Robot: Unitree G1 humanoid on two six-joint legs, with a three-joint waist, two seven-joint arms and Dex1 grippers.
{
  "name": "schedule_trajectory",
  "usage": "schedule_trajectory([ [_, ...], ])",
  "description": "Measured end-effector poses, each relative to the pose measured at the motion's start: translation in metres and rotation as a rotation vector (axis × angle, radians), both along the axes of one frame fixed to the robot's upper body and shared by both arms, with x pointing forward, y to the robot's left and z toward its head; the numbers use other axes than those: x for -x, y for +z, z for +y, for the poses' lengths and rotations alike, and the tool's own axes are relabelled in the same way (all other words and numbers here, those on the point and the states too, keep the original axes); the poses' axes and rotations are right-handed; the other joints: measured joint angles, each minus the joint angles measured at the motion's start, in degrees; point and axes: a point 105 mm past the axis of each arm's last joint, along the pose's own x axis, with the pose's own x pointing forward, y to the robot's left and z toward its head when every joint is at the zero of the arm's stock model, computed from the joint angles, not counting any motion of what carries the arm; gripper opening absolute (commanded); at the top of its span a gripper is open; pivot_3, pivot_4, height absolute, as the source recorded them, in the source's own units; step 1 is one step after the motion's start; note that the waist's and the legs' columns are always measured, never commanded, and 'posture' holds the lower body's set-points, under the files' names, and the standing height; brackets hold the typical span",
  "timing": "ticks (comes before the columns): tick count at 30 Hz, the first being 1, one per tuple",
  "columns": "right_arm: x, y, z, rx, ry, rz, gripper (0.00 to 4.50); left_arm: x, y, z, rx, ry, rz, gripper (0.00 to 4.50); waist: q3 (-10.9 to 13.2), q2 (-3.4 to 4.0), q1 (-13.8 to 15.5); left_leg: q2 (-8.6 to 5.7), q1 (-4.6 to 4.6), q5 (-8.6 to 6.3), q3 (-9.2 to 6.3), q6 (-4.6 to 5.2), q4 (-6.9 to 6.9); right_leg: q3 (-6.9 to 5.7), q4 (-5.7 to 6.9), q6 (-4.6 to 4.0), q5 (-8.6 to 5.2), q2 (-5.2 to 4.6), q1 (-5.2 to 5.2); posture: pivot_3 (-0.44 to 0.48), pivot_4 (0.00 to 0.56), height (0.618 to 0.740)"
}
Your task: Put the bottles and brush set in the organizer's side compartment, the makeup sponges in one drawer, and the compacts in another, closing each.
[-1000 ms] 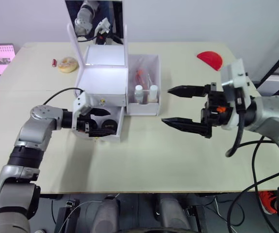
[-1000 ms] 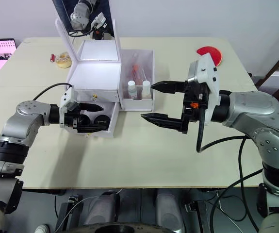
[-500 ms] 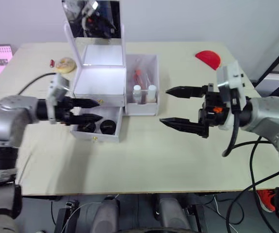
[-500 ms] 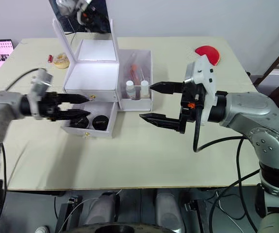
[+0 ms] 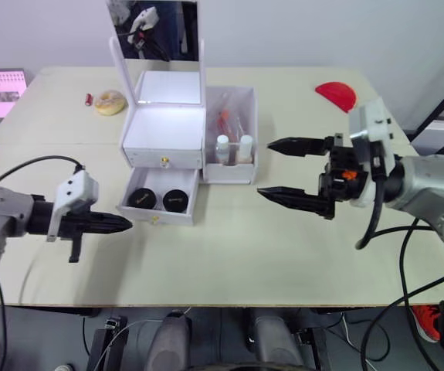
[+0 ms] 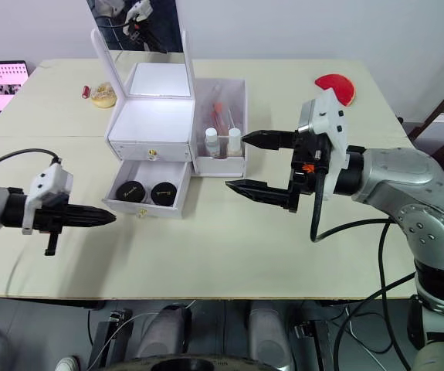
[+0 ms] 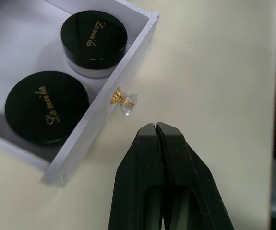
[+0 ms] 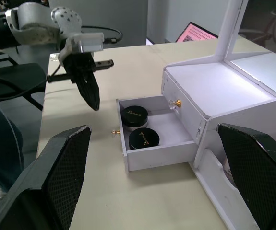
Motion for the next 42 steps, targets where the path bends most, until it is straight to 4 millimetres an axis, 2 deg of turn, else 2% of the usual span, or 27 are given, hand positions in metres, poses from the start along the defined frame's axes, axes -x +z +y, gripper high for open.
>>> schedule_trajectory([
  [6,-0.001,-0.001,-0.001,-0.003,-0.01,0.004,4.5,-0.023,-0.016,-0.006,-0.085,0.023,-0.094,0.05,0.0,-0.01,0.0,0.0,-0.03,0.0,0.0,0.0,0.02,0.0,-0.01,0.01,0.01,0.0,0.0,0.0,0.15,0.739],
  [12,-0.001,-0.001,-0.001,-0.006,-0.018,0.004,4.5,-0.045,-0.013,-0.011,-0.101,0.048,-0.166,0.05,0.0,-0.01,0.1,0.0,0.0,0.0,0.0,0.0,0.05,-0.01,0.05,0.02,0.01,0.01,0.0,0.0,0.15,0.739],
  [16,0.0,-0.001,0.0,-0.007,-0.019,-0.001,4.5,-0.06,-0.009,-0.022,-0.07,0.083,-0.211,0.05,0.0,-0.01,0.1,-0.01,-0.02,0.0,0.0,0.0,0.07,0.0,0.05,0.03,0.02,0.0,0.02,0.0,0.15,0.739],
  [28,0.0,-0.001,0.001,-0.015,-0.024,-0.003,4.5,-0.1,-0.02,-0.026,-0.037,0.254,-0.31,0.05,0.0,-0.02,0.2,-0.01,0.01,0.0,-0.01,0.0,0.09,0.0,0.08,0.05,0.03,0.02,0.03,0.0,0.15,0.739],
  [42,0.005,-0.003,0.004,-0.018,-0.005,0.007,4.5,-0.11,-0.035,-0.038,0.051,0.325,-0.334,0.05,0.0,-0.01,0.1,-0.01,0.05,0.01,-0.03,0.0,0.11,0.0,0.07,0.15,0.1,0.02,0.13,0.0,0.15,0.739],
])
